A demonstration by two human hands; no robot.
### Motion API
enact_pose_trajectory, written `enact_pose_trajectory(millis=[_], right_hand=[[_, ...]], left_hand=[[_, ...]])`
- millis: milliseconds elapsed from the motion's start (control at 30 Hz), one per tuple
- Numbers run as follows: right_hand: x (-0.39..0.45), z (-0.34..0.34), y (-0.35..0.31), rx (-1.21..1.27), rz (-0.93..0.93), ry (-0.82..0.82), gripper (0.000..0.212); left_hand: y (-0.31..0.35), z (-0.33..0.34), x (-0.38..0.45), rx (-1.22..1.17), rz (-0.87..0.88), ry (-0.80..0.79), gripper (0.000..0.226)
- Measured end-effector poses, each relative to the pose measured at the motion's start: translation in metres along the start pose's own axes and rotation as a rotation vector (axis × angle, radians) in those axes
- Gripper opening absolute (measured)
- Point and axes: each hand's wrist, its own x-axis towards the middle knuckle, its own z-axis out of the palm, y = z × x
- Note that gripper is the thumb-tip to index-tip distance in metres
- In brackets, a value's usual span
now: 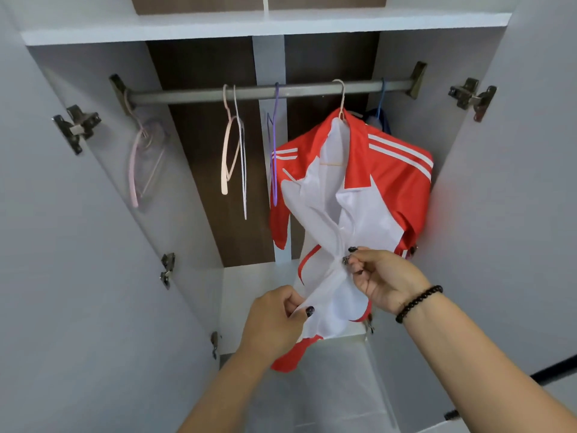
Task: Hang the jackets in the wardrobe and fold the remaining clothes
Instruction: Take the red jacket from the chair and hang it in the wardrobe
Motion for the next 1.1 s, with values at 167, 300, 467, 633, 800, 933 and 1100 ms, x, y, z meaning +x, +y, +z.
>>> enact_pose_trajectory(millis=[167, 300, 467, 633, 800, 933, 1100], right_hand=[[0.023, 0.004, -0.046, 0.019, -0.071, -0.018, 0.016], [0.029, 0.014, -0.049, -0.091, -0.095, -0.092, 0.016], [0.034, 0.027, -0.032, -0.256, -0.122, -0.143, 0.01], [0.043, 0.042, -0.017, -0.352, -0.078, -0.163, 0.011], [0.066, 0.055, -0.027, -0.294, -0.104, -0.05, 0.012], [0.092, 0.066, -0.053, -0.164, -0.115, 0.035, 0.012], [0.114, 0.086, -0.087, -0.084, -0.188, 0.073, 0.017]], left_hand=[[-0.009, -0.002, 0.01, 0.082, -0.116, 0.003, 0.028], [-0.02, -0.004, 0.013, 0.143, -0.203, -0.062, 0.024], [-0.004, -0.004, 0.032, 0.029, -0.109, -0.105, 0.014], [0.031, -0.01, 0.069, -0.192, 0.113, -0.01, 0.01], [0.027, -0.01, 0.113, -0.085, 0.186, -0.025, 0.021], [0.006, -0.009, 0.143, 0.043, 0.173, -0.114, 0.02], [-0.025, -0.006, 0.173, 0.146, 0.051, -0.202, 0.028]])
